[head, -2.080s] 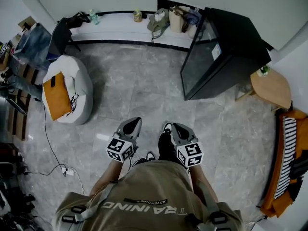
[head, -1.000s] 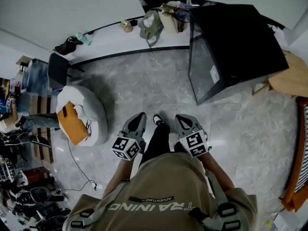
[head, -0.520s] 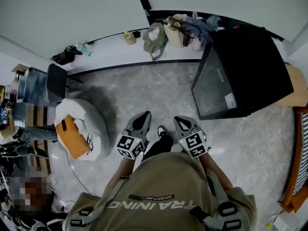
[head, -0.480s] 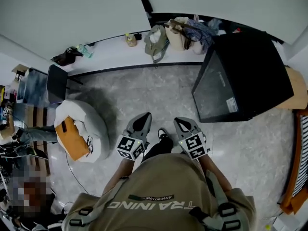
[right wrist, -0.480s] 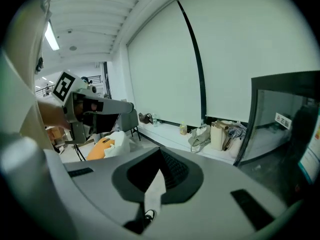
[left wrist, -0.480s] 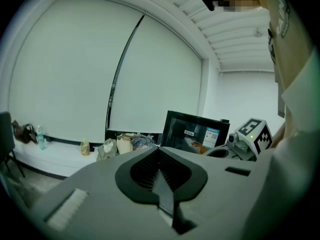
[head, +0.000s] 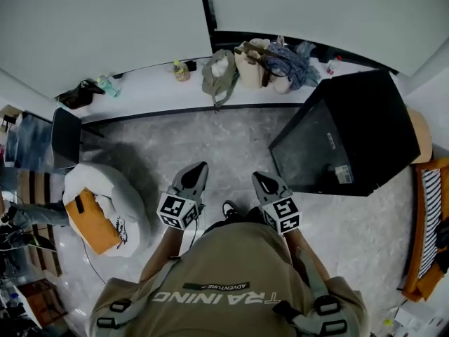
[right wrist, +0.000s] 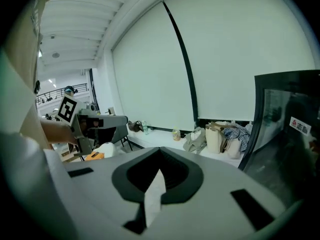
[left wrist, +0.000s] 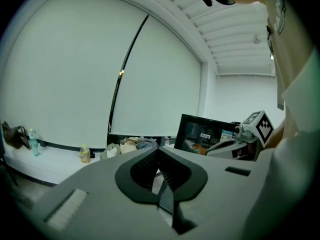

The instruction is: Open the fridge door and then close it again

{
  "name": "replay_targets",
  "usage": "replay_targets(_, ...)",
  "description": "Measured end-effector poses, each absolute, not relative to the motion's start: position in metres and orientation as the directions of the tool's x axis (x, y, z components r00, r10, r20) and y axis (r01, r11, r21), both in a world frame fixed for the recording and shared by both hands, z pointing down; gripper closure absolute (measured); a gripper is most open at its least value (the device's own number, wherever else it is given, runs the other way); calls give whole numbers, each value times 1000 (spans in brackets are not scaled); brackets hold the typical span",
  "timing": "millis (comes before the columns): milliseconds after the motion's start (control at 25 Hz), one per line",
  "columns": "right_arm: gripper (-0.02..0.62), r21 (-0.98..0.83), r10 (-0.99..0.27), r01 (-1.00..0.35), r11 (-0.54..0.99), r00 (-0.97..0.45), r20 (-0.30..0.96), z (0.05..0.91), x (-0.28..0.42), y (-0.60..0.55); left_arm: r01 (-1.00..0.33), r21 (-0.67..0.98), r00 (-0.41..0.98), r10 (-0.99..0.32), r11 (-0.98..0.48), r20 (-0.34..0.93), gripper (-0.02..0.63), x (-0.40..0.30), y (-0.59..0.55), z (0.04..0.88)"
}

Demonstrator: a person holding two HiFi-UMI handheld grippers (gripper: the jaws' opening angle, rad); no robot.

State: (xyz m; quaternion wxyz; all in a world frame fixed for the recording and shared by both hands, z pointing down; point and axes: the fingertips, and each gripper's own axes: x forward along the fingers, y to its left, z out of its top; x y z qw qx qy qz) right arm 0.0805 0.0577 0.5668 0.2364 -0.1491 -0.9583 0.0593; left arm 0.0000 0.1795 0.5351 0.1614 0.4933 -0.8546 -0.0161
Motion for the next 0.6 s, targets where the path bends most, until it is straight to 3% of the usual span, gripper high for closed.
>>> replay_targets(160,600,-166,308,260,951,-815,491,570,62,51,-816,231,-477,-843,530,250,609,-21,183,541)
replay_targets(600,600,-176,308,254,951,-823,477,608,-35,33,-794,248,-489,-826,555,279,609,-92,186,560)
